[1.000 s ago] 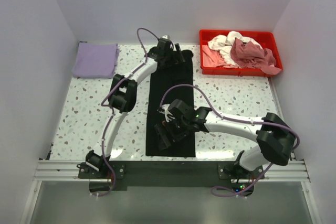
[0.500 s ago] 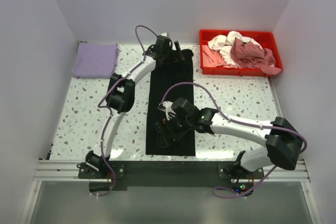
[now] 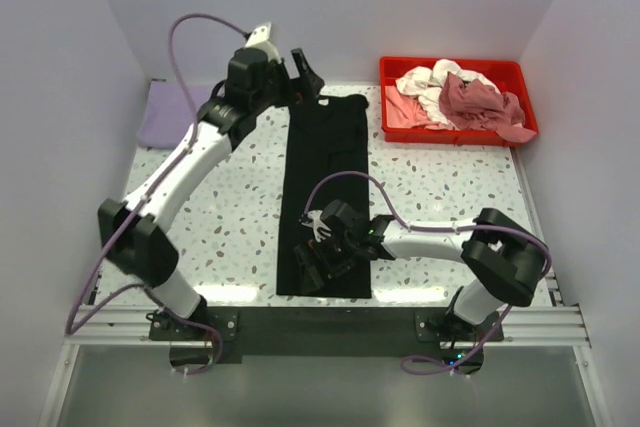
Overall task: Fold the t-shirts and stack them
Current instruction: Fold the tshirt
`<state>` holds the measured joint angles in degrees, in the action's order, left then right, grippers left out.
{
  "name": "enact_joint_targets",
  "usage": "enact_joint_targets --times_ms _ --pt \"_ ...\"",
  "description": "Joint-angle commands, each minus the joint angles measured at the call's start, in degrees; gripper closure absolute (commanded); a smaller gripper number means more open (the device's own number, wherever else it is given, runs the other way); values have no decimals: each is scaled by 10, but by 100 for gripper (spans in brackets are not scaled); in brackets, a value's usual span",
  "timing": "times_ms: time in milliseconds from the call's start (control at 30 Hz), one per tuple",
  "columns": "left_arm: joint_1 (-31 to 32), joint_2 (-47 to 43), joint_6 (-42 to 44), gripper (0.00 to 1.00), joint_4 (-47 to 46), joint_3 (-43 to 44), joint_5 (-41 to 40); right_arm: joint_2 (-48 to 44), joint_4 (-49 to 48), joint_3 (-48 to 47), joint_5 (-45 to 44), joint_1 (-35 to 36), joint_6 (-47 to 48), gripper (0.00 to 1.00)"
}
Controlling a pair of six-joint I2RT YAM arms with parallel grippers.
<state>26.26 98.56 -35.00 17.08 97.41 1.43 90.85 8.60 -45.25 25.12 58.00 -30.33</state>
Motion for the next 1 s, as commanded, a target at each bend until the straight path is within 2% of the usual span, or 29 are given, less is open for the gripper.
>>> enact_joint_targets --times_ms 0,100,200,333,500,733,867,967 --pt "-4 -107 12 0 -31 -158 -50 -1 -14 24 -6 3 -11 1" --pt "-4 -192 -3 0 -44 -262 -80 -19 -10 13 13 3 -12 1" --pt "-3 -252 -25 0 -23 -329 -64 -65 -1 -9 28 3 -20 1" --pt "1 -336 -64 0 -7 -437 -37 -139 66 -30 -37 3 -16 1" --pt "33 -426 -109 0 29 -565 15 -232 185 -19 -185 2 -48 1" --pt "149 -471 -162 0 121 -644 35 -364 292 46 -342 3 -148 1" --pt "175 -486 -189 0 130 -706 42 -400 300 75 -352 2 -172 1" --pt "182 -467 -190 5 139 -719 52 -406 298 93 -359 1 -192 1"
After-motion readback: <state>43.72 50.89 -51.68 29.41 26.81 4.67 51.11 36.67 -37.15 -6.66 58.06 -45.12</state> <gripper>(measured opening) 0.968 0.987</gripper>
